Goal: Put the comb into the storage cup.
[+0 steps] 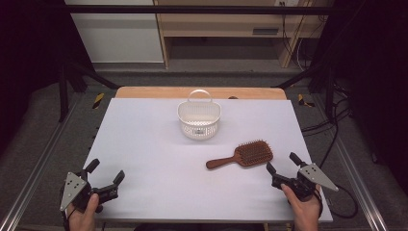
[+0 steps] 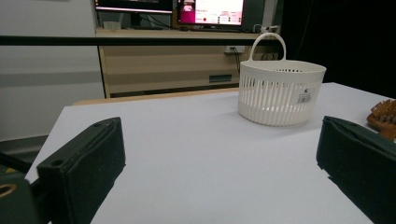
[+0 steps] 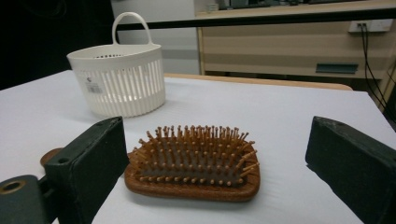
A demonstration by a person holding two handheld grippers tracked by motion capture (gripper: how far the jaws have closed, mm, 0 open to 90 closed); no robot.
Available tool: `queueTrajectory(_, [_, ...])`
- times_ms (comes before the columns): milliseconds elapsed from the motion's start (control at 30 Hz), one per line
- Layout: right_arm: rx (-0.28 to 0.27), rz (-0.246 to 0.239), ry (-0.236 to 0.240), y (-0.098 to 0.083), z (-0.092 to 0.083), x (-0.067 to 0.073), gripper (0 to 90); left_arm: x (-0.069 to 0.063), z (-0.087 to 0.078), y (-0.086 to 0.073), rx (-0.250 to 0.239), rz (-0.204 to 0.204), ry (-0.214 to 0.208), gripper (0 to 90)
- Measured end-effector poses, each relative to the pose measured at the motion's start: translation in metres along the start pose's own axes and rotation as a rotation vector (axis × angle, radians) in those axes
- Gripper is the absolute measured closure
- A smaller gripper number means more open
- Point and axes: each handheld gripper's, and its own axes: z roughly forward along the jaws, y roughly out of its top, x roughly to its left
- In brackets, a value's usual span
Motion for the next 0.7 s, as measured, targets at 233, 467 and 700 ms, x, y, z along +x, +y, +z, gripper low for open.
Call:
queueTrajectory(233, [0.000, 0.002, -0.019, 0.000, -0.001, 0.000, 7.4, 0.000, 0.000, 0.000, -0.002, 0.001, 0.008, 1.1])
queueTrajectory(467, [0.027, -0.026, -0.014, 0.001, -0.003, 0.004, 22.5, 0.000, 0.000, 0.001, -0.001, 0.007, 0.010, 1.1])
queueTrajectory(700, [0.081, -0.076, -0.008, 0.003, -0.009, 0.011, 50.6, 0.002, -0.001, 0.002, -0.001, 0.002, 0.023, 1.0])
